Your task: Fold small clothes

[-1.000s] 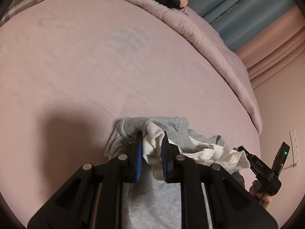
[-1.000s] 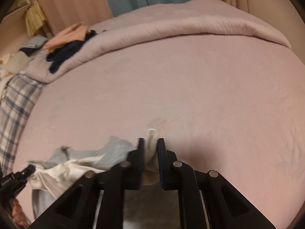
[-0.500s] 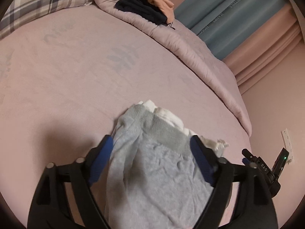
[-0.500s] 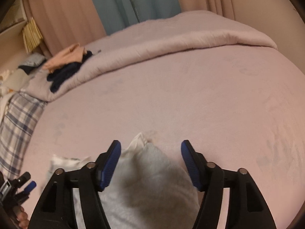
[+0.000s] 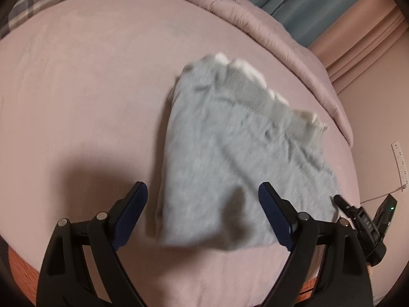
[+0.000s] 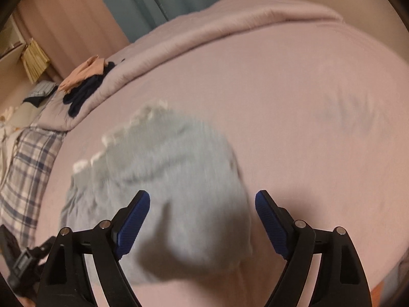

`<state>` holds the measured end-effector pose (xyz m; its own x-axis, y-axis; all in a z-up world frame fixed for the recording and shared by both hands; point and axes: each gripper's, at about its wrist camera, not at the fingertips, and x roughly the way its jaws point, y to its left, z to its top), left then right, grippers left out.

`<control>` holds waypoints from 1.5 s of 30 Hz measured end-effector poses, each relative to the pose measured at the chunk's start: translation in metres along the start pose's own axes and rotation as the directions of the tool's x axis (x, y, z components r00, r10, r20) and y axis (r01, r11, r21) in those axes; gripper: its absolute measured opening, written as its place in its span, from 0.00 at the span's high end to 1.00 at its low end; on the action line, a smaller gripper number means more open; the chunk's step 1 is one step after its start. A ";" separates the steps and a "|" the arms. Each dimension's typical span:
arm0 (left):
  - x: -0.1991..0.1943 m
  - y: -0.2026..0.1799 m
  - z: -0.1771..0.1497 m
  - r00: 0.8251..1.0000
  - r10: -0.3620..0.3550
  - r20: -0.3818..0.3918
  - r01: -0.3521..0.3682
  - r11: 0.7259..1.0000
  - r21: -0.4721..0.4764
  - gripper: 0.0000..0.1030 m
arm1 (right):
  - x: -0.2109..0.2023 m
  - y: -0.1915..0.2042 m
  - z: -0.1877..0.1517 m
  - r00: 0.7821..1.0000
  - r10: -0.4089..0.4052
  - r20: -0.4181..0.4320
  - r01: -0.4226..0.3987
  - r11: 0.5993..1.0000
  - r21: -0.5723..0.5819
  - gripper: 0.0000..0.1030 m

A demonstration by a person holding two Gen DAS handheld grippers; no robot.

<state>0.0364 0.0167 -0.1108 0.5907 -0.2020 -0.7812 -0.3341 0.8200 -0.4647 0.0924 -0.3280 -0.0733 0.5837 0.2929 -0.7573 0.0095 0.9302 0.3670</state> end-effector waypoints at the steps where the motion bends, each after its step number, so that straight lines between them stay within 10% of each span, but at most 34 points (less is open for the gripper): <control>1: 0.001 0.002 -0.004 1.000 0.005 -0.002 -0.005 1.000 -0.002 0.14 | 0.006 -0.004 -0.008 0.999 0.005 -0.032 -0.005 1.000 -0.003 0.18; 12: 0.006 0.006 -0.021 0.999 0.046 0.009 -0.046 0.999 0.004 0.20 | 0.017 -0.015 -0.032 0.973 0.225 -0.052 -0.217 0.967 0.132 0.18; 19: 0.008 0.005 -0.025 1.000 0.000 0.003 0.000 1.000 -0.017 0.41 | 0.036 0.009 -0.028 0.987 0.157 -0.023 -0.154 0.984 0.088 0.18; 26: 0.010 0.002 -0.030 0.999 -0.053 -0.010 0.053 0.998 -0.037 0.68 | 0.034 0.000 -0.028 0.994 0.110 0.002 -0.109 0.986 0.129 0.55; 45: -0.014 -0.043 -0.059 0.966 -0.222 -0.131 0.231 0.971 0.057 0.71 | -0.052 -0.034 -0.030 0.968 0.172 0.183 -0.201 0.967 0.156 0.65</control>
<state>-0.0009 -0.0476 -0.1043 0.5492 -0.4474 -0.7059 -0.1458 0.7804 -0.6080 0.0373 -0.3679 -0.0627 0.7149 0.4031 -0.5713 0.0183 0.8060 0.5916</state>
